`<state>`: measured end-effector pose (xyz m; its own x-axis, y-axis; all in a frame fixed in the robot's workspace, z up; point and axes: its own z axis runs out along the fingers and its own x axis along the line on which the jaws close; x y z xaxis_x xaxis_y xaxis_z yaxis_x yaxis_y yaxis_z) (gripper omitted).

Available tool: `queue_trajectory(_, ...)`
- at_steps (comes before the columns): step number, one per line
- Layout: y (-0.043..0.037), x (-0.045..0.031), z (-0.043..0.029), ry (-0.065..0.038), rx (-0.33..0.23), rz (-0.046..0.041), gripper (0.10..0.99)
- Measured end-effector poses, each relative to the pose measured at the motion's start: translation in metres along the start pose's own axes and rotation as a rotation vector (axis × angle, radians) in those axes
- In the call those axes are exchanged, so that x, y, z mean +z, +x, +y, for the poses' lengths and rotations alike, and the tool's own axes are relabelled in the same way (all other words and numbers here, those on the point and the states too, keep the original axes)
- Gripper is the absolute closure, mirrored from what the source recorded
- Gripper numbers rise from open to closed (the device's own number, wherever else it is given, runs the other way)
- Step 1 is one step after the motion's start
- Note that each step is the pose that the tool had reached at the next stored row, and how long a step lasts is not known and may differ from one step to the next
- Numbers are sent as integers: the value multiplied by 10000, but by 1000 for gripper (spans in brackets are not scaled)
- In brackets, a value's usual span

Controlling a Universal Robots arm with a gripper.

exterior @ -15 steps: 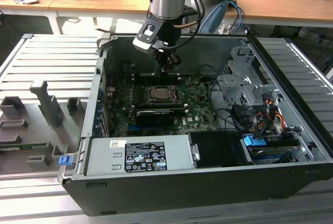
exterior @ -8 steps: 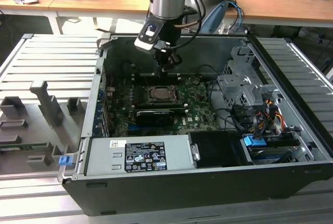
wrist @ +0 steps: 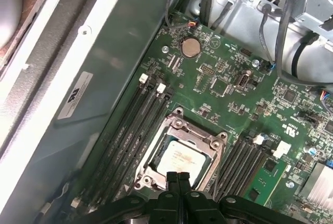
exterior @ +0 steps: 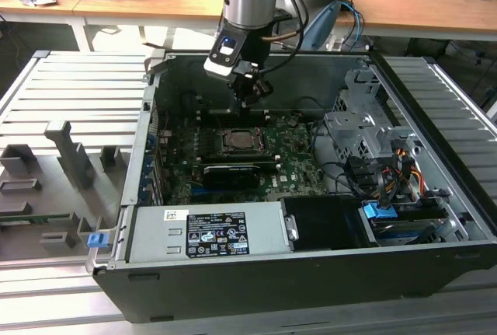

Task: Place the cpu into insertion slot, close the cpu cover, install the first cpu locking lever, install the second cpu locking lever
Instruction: 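Install the first cpu locking lever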

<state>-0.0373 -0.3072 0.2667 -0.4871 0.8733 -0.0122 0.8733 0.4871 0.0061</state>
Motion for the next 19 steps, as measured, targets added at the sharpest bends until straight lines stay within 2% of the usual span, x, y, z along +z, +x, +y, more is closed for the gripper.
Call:
queue_trajectory(8,16,0,9,29,-417,-58,980)
queue_trajectory(19,17,0,10,21,-954,-56,980)
